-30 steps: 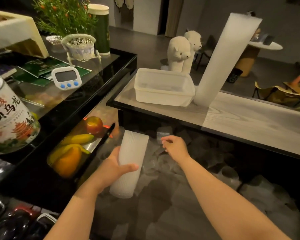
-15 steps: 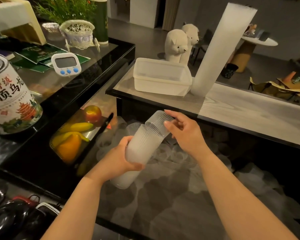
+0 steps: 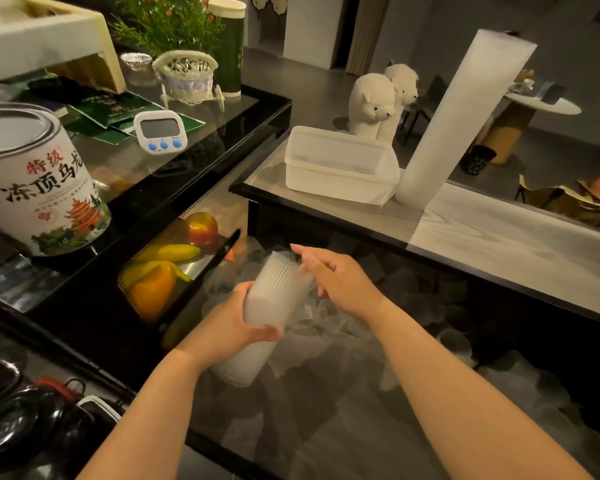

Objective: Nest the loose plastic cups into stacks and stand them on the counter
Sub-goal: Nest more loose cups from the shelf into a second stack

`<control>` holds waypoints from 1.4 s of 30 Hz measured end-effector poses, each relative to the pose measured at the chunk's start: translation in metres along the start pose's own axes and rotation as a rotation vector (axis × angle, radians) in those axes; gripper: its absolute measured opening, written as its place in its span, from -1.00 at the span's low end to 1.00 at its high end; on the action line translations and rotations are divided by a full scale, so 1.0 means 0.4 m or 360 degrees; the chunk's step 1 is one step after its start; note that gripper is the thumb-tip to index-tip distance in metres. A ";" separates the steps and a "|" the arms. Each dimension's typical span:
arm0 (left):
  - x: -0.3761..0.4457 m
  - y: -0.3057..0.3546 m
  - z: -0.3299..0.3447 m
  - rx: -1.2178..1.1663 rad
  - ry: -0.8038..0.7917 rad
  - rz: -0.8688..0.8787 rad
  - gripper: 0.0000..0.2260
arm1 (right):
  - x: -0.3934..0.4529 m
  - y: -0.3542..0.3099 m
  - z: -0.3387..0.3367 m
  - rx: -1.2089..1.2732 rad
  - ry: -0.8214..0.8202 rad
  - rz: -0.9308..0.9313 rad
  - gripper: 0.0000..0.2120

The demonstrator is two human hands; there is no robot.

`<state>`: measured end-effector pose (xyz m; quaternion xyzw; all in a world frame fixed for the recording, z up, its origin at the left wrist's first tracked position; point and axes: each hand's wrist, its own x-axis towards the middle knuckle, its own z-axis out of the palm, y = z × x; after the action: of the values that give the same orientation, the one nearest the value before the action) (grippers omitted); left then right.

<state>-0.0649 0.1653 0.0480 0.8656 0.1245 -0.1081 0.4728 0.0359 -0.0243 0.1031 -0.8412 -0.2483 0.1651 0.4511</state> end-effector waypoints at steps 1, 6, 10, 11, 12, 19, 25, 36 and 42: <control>0.001 -0.009 -0.006 -0.0024 0.0031 -0.0035 -0.18 | 0.024 0.013 0.003 -0.0025 0.0102 0.0036 -0.66; 0.006 -0.053 -0.040 -0.0233 0.0197 -0.0189 -0.16 | 0.186 0.103 0.057 -0.0794 0.0048 0.0300 -0.33; -0.002 -0.071 -0.057 -0.0362 0.0223 -0.0229 -0.17 | 0.276 0.102 0.118 -0.1091 -0.0246 0.0306 -0.29; -0.003 -0.076 -0.061 -0.0364 0.0228 -0.0242 -0.16 | 0.288 0.101 0.129 -0.1160 -0.0274 0.0298 -0.34; -0.003 -0.080 -0.065 -0.0364 0.0234 -0.0255 -0.15 | 0.299 0.102 0.136 -0.1214 -0.0290 0.0284 -0.38; 0.003 -0.097 -0.084 -0.0326 0.0206 -0.0256 -0.12 | 0.316 0.090 0.102 -0.0908 -0.0194 0.0192 -0.66; 0.003 -0.087 -0.071 -0.0319 0.0158 -0.0185 -0.16 | 0.212 0.007 0.009 0.0193 0.0351 0.0030 -0.83; -0.010 -0.040 -0.051 -0.0219 0.0111 -0.0026 -0.23 | 0.106 -0.032 0.007 0.0697 0.0233 -0.0023 -0.82; 0.003 -0.030 -0.036 -0.0206 0.0223 -0.0005 -0.22 | 0.082 -0.040 0.030 0.0281 0.0061 -0.0226 -0.75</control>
<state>-0.0664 0.1837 0.0457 0.8385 0.1655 -0.0397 0.5177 0.0526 0.0100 0.1083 -0.7815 -0.2831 0.1377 0.5386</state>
